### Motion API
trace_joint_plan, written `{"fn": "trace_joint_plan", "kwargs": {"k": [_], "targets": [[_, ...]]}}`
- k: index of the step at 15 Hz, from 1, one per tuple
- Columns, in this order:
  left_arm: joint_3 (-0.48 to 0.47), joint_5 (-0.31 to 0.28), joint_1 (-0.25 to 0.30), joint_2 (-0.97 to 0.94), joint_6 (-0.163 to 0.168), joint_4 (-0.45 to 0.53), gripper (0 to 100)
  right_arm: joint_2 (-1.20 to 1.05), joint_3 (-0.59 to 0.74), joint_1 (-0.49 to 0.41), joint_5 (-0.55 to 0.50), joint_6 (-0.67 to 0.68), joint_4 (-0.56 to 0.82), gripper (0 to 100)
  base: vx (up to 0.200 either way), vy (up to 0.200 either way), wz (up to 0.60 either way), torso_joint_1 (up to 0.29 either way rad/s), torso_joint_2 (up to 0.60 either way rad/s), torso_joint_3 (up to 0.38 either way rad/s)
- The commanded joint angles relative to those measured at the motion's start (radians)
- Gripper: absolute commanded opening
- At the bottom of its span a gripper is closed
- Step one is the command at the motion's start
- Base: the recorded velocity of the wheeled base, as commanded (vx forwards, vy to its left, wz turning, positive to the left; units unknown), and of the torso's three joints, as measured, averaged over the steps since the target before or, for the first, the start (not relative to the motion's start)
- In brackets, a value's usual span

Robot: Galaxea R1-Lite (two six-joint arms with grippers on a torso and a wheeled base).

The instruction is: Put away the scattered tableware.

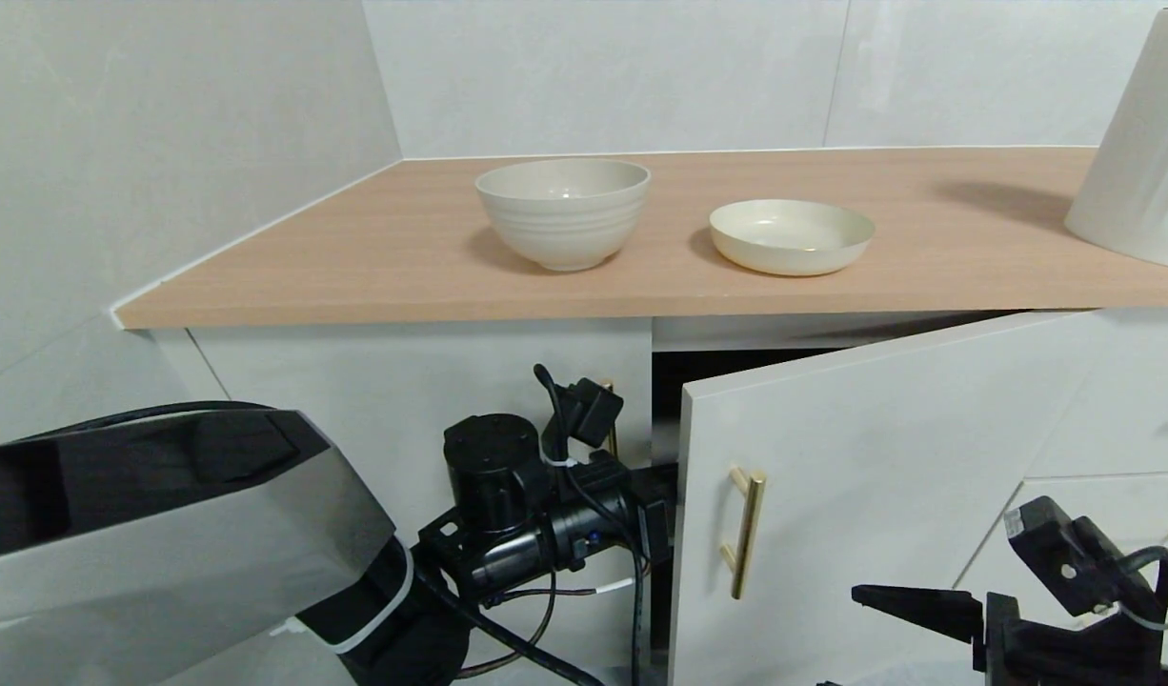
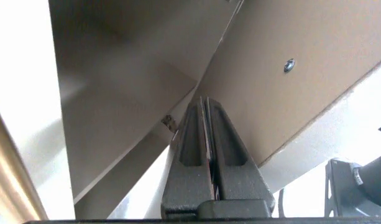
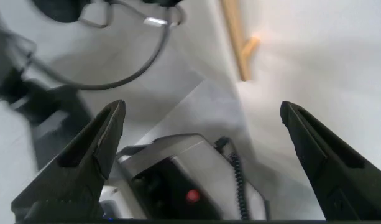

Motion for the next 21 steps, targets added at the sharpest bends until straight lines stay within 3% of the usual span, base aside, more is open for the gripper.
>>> {"fn": "trace_joint_plan", "kwargs": {"k": [1, 3, 7, 15, 19, 21], "targets": [[0.002, -0.001, -0.001, -0.01, 0.0, -0.001, 0, -0.031, -0.001, 0.024, 0.001, 0.001, 0.007, 100, 0.0, 0.0, 0.0, 0.0, 0.0, 0.0], [-0.003, -0.001, -0.013, -0.008, 0.0, 0.001, 0, -0.031, -0.002, 0.024, 0.001, 0.001, 0.007, 100, 0.0, 0.0, 0.0, 0.0, 0.0, 0.0], [-0.007, -0.001, -0.018, -0.002, 0.0, 0.015, 0, -0.031, -0.001, 0.024, 0.001, 0.001, 0.007, 100, -0.2, 0.0, 0.0, 0.002, 0.0, -0.001], [-0.033, 0.012, -0.016, 0.045, -0.001, 0.016, 0, -0.031, -0.001, 0.025, 0.001, -0.001, 0.007, 100, 0.0, 0.0, 0.0, 0.0, 0.0, 0.0], [-0.055, 0.013, -0.016, 0.042, -0.001, 0.027, 0, -0.031, -0.001, 0.024, 0.0, -0.001, 0.007, 100, -0.2, 0.0, 0.0, 0.011, 0.0, -0.001], [-0.075, 0.013, -0.015, 0.053, -0.001, 0.042, 0, -0.031, -0.001, 0.025, 0.001, -0.001, 0.007, 100, 0.0, 0.0, 0.0, 0.0, 0.0, 0.0]]}}
